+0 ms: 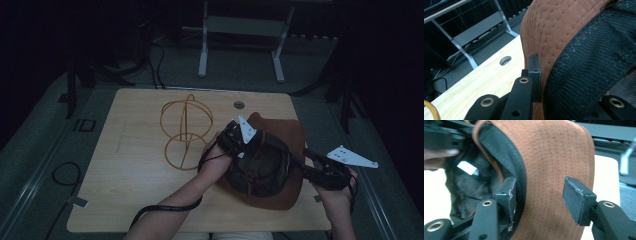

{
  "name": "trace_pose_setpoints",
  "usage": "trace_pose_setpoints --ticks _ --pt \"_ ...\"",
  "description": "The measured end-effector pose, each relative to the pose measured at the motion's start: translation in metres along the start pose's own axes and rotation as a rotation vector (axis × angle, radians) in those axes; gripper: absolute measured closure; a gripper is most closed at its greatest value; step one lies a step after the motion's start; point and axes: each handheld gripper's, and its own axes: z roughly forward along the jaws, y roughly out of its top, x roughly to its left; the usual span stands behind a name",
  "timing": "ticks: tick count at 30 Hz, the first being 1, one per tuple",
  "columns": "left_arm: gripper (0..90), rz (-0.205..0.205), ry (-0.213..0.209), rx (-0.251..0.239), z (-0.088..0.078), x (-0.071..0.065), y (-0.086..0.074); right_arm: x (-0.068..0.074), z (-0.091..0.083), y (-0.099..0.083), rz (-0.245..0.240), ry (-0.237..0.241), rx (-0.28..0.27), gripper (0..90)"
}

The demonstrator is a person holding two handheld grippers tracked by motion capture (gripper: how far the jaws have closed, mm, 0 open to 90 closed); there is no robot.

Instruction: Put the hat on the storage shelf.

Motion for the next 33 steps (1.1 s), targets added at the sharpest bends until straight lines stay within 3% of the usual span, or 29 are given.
trace_pose_setpoints --ticks 2,4,6,8,12,14,15,17,18,22,26,33 --pt "86.8 -0.006 0.012 -0.002 -0.001 0.002 0.000 0.005 -0.004 0.001 -0.020 0.052 -0.012 42.0" --pt "86.8 0.004 0.045 -0.001 -0.003 0.005 -0.001 0.009 -0.011 0.002 -0.052 0.072 -0.035 40.5" --pt "86.7 -0.016 0.041 -0.017 -0.004 0.009 -0.003 0.011 -0.019 0.003 -0.061 0.086 -0.055 39.9" --pt "86.8 -0.007 0.027 -0.050 -0.007 0.011 -0.004 0.009 -0.025 0.003 -0.078 0.043 -0.061 41.5" --pt "86.7 -0.013 -0.030 -0.107 -0.018 0.016 -0.009 -0.012 -0.029 -0.002 -0.056 -0.057 -0.045 45.0" --pt "86.7 -0.005 -0.039 -0.128 -0.023 0.018 -0.010 -0.021 -0.028 -0.004 -0.042 -0.088 -0.032 46.8" --pt "86.7 0.001 -0.069 -0.157 -0.027 0.020 -0.012 -0.026 -0.028 -0.006 -0.039 -0.103 -0.028 46.9" --pt "86.7 0.022 -0.061 -0.180 -0.032 0.020 -0.013 -0.034 -0.026 -0.008 -0.031 -0.121 -0.015 47.4" --pt "86.7 0.023 -0.086 -0.201 -0.036 0.021 -0.014 -0.038 -0.025 -0.008 -0.025 -0.124 -0.011 47.3" --pt "86.6 0.073 -0.148 -0.291 -0.046 0.022 -0.018 -0.042 -0.022 -0.008 -0.017 -0.083 -0.037 47.9" --pt "86.6 0.083 -0.247 -0.390 -0.055 0.025 -0.023 -0.041 -0.018 -0.005 -0.015 -0.055 -0.059 49.6" --pt "86.6 0.112 -0.359 -0.450 -0.060 0.028 -0.022 -0.025 -0.010 0.001 -0.042 0.051 -0.088 50.3"
